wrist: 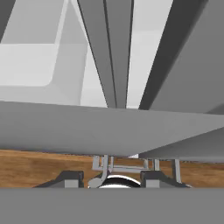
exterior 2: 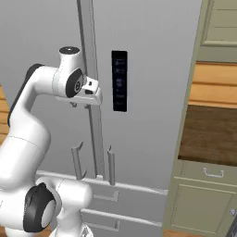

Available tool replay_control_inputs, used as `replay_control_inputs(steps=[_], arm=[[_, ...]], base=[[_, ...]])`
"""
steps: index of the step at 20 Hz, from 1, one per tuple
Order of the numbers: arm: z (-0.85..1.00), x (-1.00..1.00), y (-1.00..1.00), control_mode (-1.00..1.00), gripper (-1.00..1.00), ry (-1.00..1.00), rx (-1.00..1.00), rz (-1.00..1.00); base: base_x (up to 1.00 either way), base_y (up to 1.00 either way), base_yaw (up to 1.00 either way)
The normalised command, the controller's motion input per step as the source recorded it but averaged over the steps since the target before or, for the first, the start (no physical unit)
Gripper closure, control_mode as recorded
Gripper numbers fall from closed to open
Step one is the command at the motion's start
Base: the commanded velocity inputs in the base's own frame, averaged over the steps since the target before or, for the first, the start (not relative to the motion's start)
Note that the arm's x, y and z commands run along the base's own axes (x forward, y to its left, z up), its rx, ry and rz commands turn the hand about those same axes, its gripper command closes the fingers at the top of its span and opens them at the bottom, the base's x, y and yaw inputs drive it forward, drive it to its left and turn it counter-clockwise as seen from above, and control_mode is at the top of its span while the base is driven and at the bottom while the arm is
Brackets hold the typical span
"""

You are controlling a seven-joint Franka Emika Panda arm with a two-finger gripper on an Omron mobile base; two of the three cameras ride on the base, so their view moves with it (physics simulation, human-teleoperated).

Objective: Take the strawberry from the fridge and place it on top of the pancake, located on the dining counter.

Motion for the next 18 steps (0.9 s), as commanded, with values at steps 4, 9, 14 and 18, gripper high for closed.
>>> replay_control_inputs(steps=[4, 9, 14, 18], arm=[[0.00, -0.01, 0.00, 1.00, -1.00, 0.00, 0.00, 0.00], [0.00, 0.00, 0.00, 1.00, -1.00, 0.00, 0.00, 0.00], [0.00, 0.00, 0.00, 1.00, -1.00, 0.00, 0.00, 0.00], [0.00, 0.00, 0.00, 1.00, -1.00, 0.00, 0.00, 0.00]], base=[[-0.22, -0.11, 0.00], [-0.83, -0.43, 0.00], [-0.50, -0.36, 0.00], [-0.43, -0.37, 0.00]])
